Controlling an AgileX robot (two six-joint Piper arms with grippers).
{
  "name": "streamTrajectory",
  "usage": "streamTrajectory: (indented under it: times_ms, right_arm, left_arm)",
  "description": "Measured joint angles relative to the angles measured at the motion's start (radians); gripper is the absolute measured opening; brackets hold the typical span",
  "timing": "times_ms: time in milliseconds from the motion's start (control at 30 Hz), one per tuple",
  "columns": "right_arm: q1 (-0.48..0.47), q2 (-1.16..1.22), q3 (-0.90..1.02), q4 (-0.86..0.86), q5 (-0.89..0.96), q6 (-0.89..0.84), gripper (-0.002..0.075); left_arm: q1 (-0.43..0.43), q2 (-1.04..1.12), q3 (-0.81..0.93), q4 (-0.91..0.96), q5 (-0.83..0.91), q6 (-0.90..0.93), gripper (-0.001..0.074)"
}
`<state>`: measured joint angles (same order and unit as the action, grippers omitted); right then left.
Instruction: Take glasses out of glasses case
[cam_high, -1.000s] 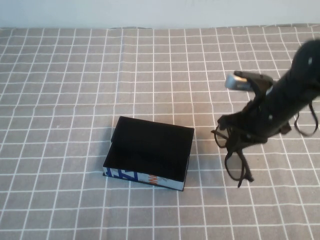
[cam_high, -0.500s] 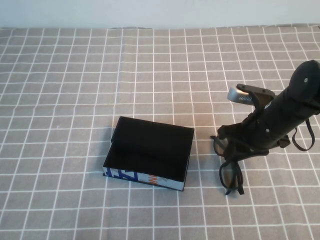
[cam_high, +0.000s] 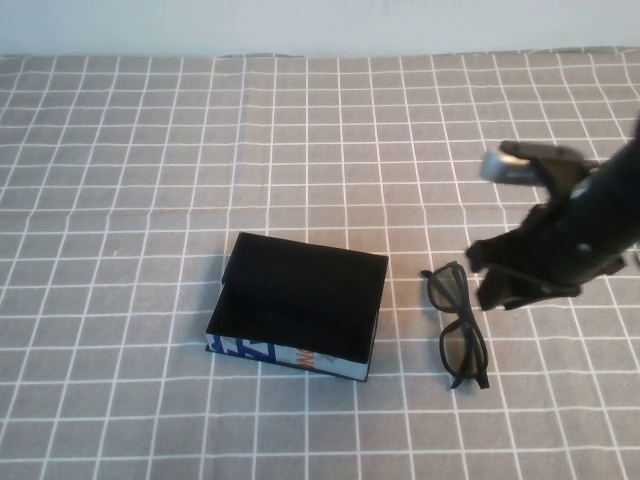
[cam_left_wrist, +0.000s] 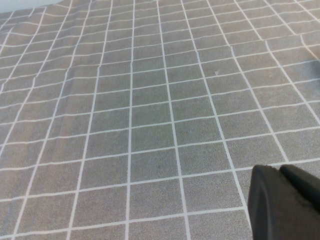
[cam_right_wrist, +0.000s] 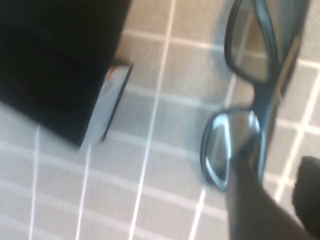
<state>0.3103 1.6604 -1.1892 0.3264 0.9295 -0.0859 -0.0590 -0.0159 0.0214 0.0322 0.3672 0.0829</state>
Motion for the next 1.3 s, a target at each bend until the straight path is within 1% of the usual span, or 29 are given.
streamTrajectory:
  times_ms: [133,200,333,500,633,733,867,1033,1100,1200,1300]
  right_arm:
    - [0.0,-0.186,0.083,-0.029,0.014,0.0,0.0058]
    - [0.0,-0.298,0.141,-0.034,0.01,0.0,0.0015]
    - [0.0,-0.508,0.246,-0.049,0.018,0.0,-0.0011]
    - [0.0,-0.735,0.313,-0.094,0.069,0.0,-0.0015]
    - [0.0,-0.864,0.401,-0.127,0.032,-0.003,-0.0016]
    - [0.0,-0.947,0.507,-0.16,-0.071,-0.003,-0.0018]
    - [-0.006,-1.034,0.691,-0.212,-0.303,-0.003,-0.0018]
    - [-0.119,-1.213,0.954,-0.24,-0.652,-0.003,-0.0018]
    - [-0.161,-1.303,1.051,-0.242,-0.753,-0.003,-0.0018]
    - [-0.198,-1.437,1.162,-0.244,-0.819,-0.003,-0.0018]
    - [-0.216,-1.558,1.21,-0.244,-0.805,-0.003,-0.0018]
  left_arm:
    - [0.0,0.0,0.0,0.0,0.0,0.0,-0.0004]
    - [0.0,0.0,0.0,0.0,0.0,0.0,-0.0004]
    - [0.0,0.0,0.0,0.0,0.0,0.0,-0.0005]
    - [0.0,0.0,0.0,0.0,0.0,0.0,-0.0004]
    - [0.0,0.0,0.0,0.0,0.0,0.0,-0.0004]
    - [0.0,0.0,0.0,0.0,0.0,0.0,-0.0004]
    - [0.0,0.0,0.0,0.0,0.0,0.0,-0.0005]
    - [0.0,0.0,0.0,0.0,0.0,0.0,-0.0004]
    - [0.0,0.0,0.0,0.0,0.0,0.0,-0.0004]
    - [0.0,0.0,0.0,0.0,0.0,0.0,-0.0004]
    - [0.0,0.0,0.0,0.0,0.0,0.0,-0.0004]
